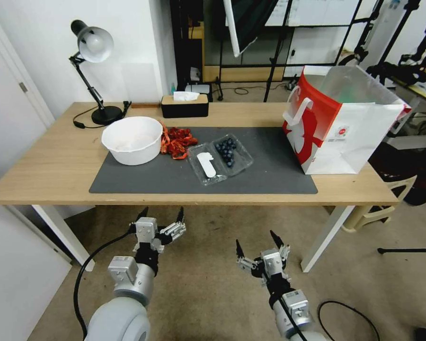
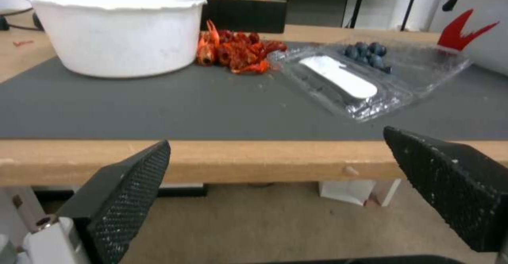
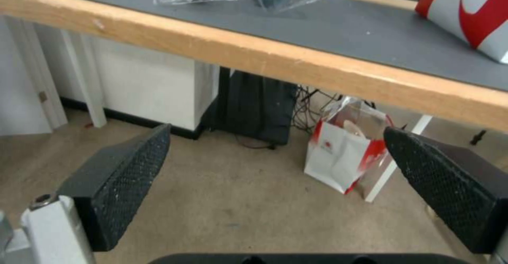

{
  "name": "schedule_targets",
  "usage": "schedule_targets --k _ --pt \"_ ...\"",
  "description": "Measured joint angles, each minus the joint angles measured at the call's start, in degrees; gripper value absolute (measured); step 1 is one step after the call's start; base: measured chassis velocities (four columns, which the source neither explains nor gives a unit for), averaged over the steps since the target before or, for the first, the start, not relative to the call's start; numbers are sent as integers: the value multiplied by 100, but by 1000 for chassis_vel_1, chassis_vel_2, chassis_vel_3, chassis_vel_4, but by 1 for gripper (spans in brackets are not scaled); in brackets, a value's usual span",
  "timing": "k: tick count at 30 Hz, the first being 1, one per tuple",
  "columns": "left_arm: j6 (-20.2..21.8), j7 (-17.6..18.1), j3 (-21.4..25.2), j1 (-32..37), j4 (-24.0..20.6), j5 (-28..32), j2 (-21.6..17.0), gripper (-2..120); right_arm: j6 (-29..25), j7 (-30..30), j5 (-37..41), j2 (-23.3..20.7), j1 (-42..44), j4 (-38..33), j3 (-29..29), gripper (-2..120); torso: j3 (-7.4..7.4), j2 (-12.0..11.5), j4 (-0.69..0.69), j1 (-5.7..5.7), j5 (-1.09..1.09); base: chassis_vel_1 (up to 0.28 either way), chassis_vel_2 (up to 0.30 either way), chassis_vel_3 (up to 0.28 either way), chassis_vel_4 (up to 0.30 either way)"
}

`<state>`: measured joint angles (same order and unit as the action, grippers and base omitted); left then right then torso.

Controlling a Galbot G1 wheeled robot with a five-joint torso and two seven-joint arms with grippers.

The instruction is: Close the takeout container lid, then place the container into the takeout bag.

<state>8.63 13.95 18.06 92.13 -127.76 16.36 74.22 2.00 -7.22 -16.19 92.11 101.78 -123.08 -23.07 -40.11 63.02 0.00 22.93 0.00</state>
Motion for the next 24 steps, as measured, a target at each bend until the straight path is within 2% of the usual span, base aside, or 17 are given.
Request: schedule_targets --k 24 --pt "-107 -175 165 -3 175 44 -54 100 147 -83 394 11 -354 -55 -183 100 0 0 0 0 0 0 0 0 0"
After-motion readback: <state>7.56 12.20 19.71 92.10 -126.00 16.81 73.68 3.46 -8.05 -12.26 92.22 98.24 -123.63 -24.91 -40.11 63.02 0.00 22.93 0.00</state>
